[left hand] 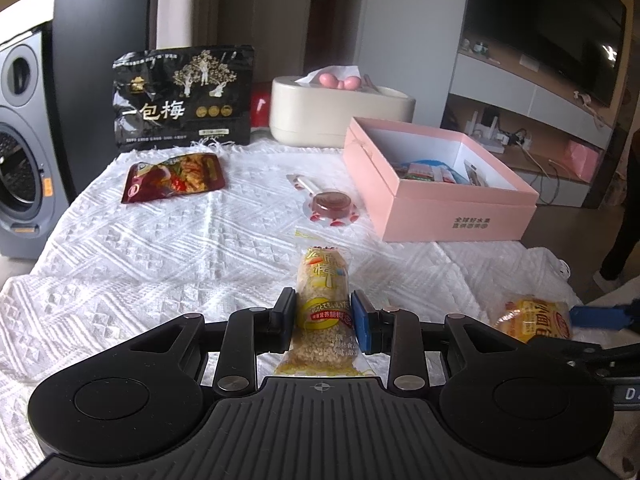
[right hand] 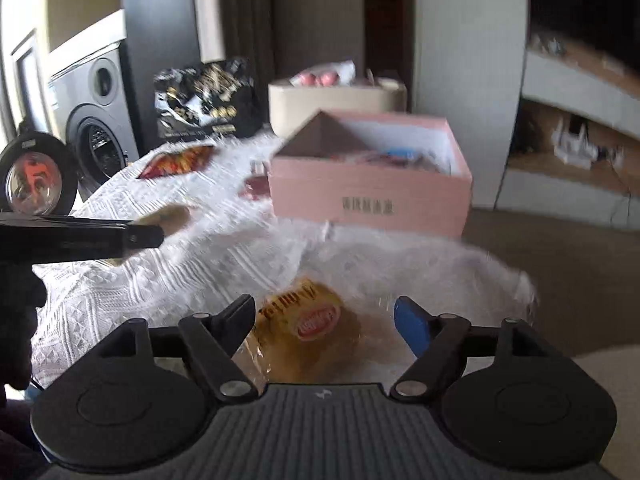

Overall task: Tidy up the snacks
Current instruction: 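Carry the stick packet and bread packet over the pink box with both tools, then open both tools, dropping the stick and bread packets into the pink box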

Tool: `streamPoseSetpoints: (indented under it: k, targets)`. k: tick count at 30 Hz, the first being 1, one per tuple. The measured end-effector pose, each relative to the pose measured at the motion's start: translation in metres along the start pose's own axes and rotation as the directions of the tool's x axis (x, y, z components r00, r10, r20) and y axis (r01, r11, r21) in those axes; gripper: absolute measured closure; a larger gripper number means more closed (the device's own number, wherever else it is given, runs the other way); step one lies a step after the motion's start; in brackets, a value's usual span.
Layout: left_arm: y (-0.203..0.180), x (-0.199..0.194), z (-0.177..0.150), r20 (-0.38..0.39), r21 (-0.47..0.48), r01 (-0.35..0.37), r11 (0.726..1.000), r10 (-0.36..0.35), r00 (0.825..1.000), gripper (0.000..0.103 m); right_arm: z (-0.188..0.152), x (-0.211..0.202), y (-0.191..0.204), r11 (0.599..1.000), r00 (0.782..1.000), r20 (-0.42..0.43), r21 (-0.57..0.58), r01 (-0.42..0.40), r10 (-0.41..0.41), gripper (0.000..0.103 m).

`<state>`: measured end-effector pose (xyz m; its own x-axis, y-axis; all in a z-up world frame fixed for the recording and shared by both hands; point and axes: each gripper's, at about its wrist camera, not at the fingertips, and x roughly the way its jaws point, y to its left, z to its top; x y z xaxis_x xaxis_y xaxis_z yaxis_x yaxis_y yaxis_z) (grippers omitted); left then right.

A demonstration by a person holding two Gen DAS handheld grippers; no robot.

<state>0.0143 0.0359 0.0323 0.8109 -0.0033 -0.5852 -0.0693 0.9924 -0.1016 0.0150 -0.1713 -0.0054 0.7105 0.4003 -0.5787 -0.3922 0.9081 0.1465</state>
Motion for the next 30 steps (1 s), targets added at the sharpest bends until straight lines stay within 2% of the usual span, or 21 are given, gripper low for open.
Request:
streamPoseSetpoints:
  k: [3, 8, 13, 18, 21, 24, 26, 30]
  targets:
    - [-0.001, 0.0, -0.001, -0.001, 0.002, -0.001, 1.0, 0.001, 1.0, 0.068, -0.001, 0.007, -0.005, 0.997, 0.999, -0.024, 0.07, -0.037, 0.038, 0.025]
    - [-0.001, 0.0, -0.002, -0.003, -0.003, -0.003, 1.0, 0.003, 1.0, 0.068, -0.003, 0.018, -0.007, 0.987, 0.993, -0.04, 0.121, -0.108, 0.114, 0.026]
    - [-0.007, -0.005, -0.001, 0.009, -0.018, 0.068, 0.998, -0.067, 0.998, 0.068, 0.004, 0.018, -0.006, 0.984, 0.988, -0.019, 0.085, -0.154, 0.156, 0.041]
    - [-0.028, -0.005, 0.023, 0.03, -0.01, 0.147, 0.989, -0.147, 0.989, 0.068, 0.026, 0.004, -0.012, 0.983, 0.982, 0.039, 0.013, -0.185, 0.185, 0.042]
    - [-0.049, 0.007, 0.058, 0.079, 0.033, 0.149, 0.988, -0.151, 0.985, 0.068, 0.057, 0.0, -0.016, 0.983, 0.981, 0.11, -0.106, -0.149, 0.16, 0.042]
    - [-0.071, 0.033, 0.096, 0.128, 0.047, 0.106, 0.993, -0.112, 0.985, 0.068, 0.092, 0.008, -0.025, 0.975, 0.976, 0.181, -0.204, -0.087, 0.125, 0.042]
    - [-0.081, 0.054, 0.113, 0.116, 0.024, 0.092, 0.996, -0.094, 0.989, 0.068, 0.112, 0.019, -0.034, 0.971, 0.974, 0.193, -0.23, -0.069, 0.115, 0.042]
    - [-0.1, 0.096, 0.128, 0.076, 0.044, 0.059, 0.997, -0.062, 0.995, 0.068, 0.14, 0.051, -0.054, 0.963, 0.982, 0.173, -0.269, -0.022, 0.071, 0.042]
